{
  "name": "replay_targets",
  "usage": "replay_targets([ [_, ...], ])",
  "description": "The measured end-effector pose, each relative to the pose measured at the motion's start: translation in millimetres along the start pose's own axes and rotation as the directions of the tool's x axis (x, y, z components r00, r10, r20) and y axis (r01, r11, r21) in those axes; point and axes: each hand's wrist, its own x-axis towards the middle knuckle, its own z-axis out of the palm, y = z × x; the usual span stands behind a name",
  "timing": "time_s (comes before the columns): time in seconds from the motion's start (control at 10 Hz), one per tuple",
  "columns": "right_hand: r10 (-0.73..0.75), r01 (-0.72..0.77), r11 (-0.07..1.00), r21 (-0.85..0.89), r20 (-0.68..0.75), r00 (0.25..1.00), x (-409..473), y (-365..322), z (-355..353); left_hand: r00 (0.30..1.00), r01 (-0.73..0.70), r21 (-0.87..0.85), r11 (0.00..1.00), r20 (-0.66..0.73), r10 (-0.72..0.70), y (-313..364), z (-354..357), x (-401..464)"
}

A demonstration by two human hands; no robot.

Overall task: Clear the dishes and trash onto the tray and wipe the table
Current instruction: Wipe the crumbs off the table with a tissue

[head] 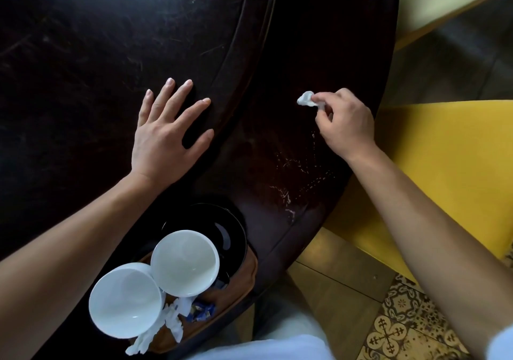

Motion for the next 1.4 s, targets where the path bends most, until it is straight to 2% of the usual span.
replay_targets([
  [0.3, -0.054, 0.058, 0.997, -0.060, 0.066, 0.996, -44, 13, -12, 1.000, -0.007, 0.008, 1.000, -0.004, 0.007, -1, 1, 0],
  [0.6, -0.044, 0.042, 0.999, 0.019, 0.111, 0.993, -104, -4, -4, 1.000, -0.007, 0.007, 1.000, -0.006, 0.008, -2, 2, 0],
  [0.7, -0.058, 0.052, 0.997, 0.065, 0.094, 0.994, -114, -9, -1, 1.000, -0.009, 0.007, 1.000, -0.009, 0.010, -2, 2, 0],
  [0.8, -0.011, 0.014, 0.995, 0.097, -0.030, 0.999, -104, -5, -7, 1.000, -0.007, 0.005, 1.000, -0.006, 0.008, -2, 2, -1],
  [0.9, 0.075, -0.066, 0.995, 0.071, -0.139, 0.987, -81, 10, -14, 1.000, -0.008, 0.008, 1.000, -0.003, 0.008, -2, 2, 0],
  [1.0, 0.116, -0.113, 0.993, 0.028, -0.158, 0.981, -59, 22, -16, 1.000, -0.007, 0.007, 1.000, 0.000, 0.007, -1, 2, 0],
  [1.2, 0.096, -0.098, 0.992, -0.078, -0.029, 0.995, -53, 25, -10, 1.000, -0.007, 0.003, 1.000, -0.007, 0.007, -1, 2, 0],
  [1.4, 0.059, -0.059, 0.998, -0.023, -0.014, 0.998, -92, 25, -5, 1.000, -0.004, 0.007, 1.000, 0.002, 0.004, -2, 1, 0],
])
